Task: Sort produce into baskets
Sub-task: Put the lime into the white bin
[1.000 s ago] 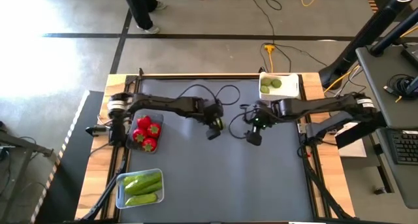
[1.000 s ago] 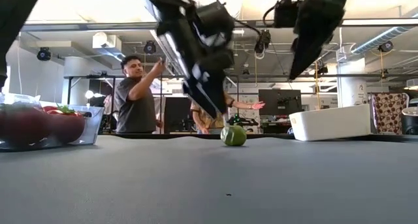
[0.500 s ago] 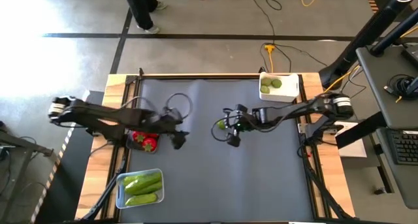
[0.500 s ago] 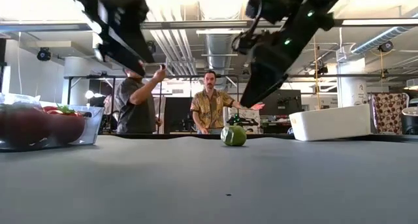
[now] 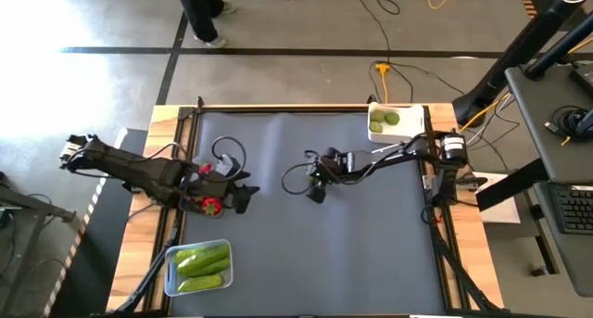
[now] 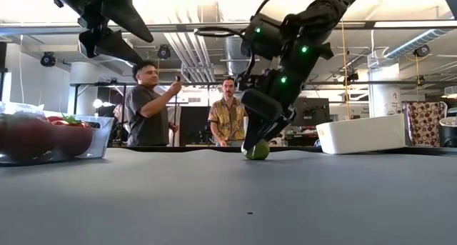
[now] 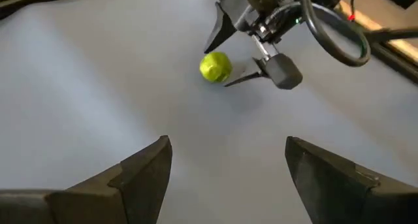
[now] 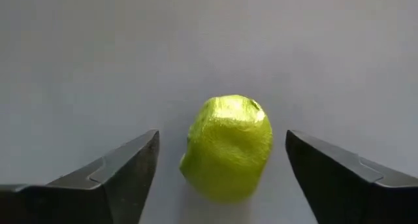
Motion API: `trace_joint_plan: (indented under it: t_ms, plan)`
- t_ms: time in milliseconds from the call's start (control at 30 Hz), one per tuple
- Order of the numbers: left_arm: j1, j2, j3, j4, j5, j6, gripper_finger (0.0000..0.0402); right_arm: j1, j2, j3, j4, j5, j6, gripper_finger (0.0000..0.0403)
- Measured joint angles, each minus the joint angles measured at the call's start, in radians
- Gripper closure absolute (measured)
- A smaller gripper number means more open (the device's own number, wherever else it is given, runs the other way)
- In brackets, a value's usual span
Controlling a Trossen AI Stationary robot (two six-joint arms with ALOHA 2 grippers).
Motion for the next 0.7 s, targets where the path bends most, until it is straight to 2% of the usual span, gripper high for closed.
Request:
trace_joint_plan:
  t_ms: [233,333,400,533,700]
  plan:
    - [0.001,0.029,0.047,0.01,0.001,0.043,0.0122,-0.005,0.015,0.005,0.004,-0.004,0.08,0.0177]
    - [0.002,0.036,0.103,-0.043,0.016,0.153,0.0122,-0.009,-0.01,0.025,-0.05,-0.004,0.107,0.0229]
    - [0.001,0.036,0.153,-0.11,0.062,0.214,0.0122,-0.017,-0.046,0.055,-0.121,-0.003,0.099,0.0259]
    - [0.0,0.032,0.239,-0.203,0.073,0.274,0.0122,-0.058,-0.143,0.103,-0.368,0.058,0.066,0.027]
    - [0.001,-0.008,0.264,-0.243,0.007,0.321,0.0122,-0.174,-0.337,0.086,-0.621,0.284,0.131,0.027]
